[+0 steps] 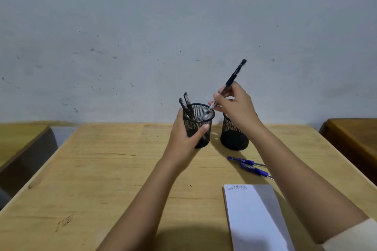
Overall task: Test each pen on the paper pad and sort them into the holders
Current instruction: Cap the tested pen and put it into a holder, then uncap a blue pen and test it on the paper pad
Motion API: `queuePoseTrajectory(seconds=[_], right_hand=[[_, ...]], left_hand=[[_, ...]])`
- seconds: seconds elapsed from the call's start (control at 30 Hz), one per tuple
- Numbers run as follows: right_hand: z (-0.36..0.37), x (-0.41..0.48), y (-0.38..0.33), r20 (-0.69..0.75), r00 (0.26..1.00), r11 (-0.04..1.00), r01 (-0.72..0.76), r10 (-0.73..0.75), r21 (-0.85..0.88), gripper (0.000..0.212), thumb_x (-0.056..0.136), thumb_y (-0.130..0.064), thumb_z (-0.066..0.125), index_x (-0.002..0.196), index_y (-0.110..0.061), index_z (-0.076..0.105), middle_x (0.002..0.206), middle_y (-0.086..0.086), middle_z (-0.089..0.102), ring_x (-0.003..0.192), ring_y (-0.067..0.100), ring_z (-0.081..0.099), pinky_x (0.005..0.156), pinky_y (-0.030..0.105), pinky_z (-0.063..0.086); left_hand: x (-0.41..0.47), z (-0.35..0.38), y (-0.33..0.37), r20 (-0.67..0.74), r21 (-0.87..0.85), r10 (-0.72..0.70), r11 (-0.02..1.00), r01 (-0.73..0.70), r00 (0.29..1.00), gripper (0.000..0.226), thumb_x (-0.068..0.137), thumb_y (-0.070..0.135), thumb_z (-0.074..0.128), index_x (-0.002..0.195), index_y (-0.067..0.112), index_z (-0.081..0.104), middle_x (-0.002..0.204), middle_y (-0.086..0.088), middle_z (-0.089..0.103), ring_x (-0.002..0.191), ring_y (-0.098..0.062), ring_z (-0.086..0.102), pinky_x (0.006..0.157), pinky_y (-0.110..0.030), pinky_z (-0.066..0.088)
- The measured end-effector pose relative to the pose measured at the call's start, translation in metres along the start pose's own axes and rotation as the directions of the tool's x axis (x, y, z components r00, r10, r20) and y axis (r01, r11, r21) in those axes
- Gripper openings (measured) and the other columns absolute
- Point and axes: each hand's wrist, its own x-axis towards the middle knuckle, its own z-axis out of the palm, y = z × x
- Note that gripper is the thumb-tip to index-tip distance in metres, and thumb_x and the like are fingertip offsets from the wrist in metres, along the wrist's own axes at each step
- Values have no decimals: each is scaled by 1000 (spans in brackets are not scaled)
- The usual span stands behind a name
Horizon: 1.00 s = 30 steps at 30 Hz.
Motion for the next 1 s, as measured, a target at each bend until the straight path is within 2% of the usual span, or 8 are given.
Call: queuePoseTrajectory(seconds=[0.1, 0.2, 0.27, 0.43, 0.63, 0.8, 0.9, 1.0], right_hand=[[3, 10, 7, 38, 999, 979, -1, 9, -204, 21, 78, -11, 67, 94, -13, 54, 80, 9, 66, 81, 26, 69, 80, 45, 57], [5, 16, 13, 90, 996, 953, 31, -4, -302, 10, 82, -15, 64, 90, -15, 58, 84, 9, 69, 82, 25, 67, 83, 44, 54], [7, 18, 14, 130, 992, 927, 44, 6, -373, 10, 85, -19, 59, 89, -10, 63, 88, 11, 69, 84, 26, 65, 84, 41, 52], [10, 18, 13, 230, 972, 866, 80, 41, -493, 23, 88, -25, 57, 94, -6, 66, 85, 9, 65, 78, 20, 56, 64, 28, 40], [7, 17, 14, 252, 967, 877, 82, 46, -474, 19, 85, -22, 62, 95, -8, 68, 91, 5, 67, 84, 15, 58, 73, 24, 42], [-13, 2, 2, 151, 988, 910, 79, -19, -408, 17, 85, -13, 62, 100, -8, 67, 94, 2, 67, 86, 10, 62, 81, 20, 47], [-38, -21, 0, 77, 995, 920, 89, -65, -382, 9, 84, -11, 62, 90, -12, 68, 83, -6, 66, 77, 1, 60, 71, 4, 44], [-65, -52, 13, 61, 997, 906, 59, -37, -419, 8, 82, -7, 62, 83, -12, 68, 79, -4, 66, 75, 4, 60, 69, 6, 45]], left_hand=[[6, 7, -7, -27, -27, -21, 999, 20, 999, 71, 79, 59, 62, 138, 34, 32, 133, 11, 53, 125, -8, 49, 104, -39, 42], [7, 10, -13, -52, -22, -41, 999, 40, 998, 76, 80, 63, 59, 142, 34, 26, 138, 8, 49, 128, -13, 46, 105, -46, 41], [7, 10, -12, -70, -28, -32, 999, 30, 997, 70, 83, 56, 60, 141, 34, 28, 136, 9, 51, 127, -11, 48, 104, -44, 42], [8, 10, -13, -85, -51, 6, 999, -11, 996, 56, 87, 41, 62, 136, 34, 36, 127, 13, 57, 120, -5, 53, 102, -41, 44], [5, 8, -10, -61, -81, 20, 996, -25, 998, 48, 89, 35, 60, 132, 38, 39, 125, 14, 59, 118, -6, 55, 101, -42, 45], [-1, 3, -1, -31, -47, -19, 999, 18, 999, 45, 92, 38, 55, 132, 42, 37, 134, 17, 50, 121, 1, 47, 107, -33, 39], [-16, -9, 3, 24, 111, -63, 992, 60, 998, 60, 95, 38, 48, 148, 24, 22, 148, 11, 32, 132, 1, 27, 107, -21, 21], [-37, -29, -10, 137, 332, -147, 938, 94, 980, 65, 94, 44, 45, 148, 15, 21, 152, 1, 29, 139, -14, 28, 104, -23, 21]])
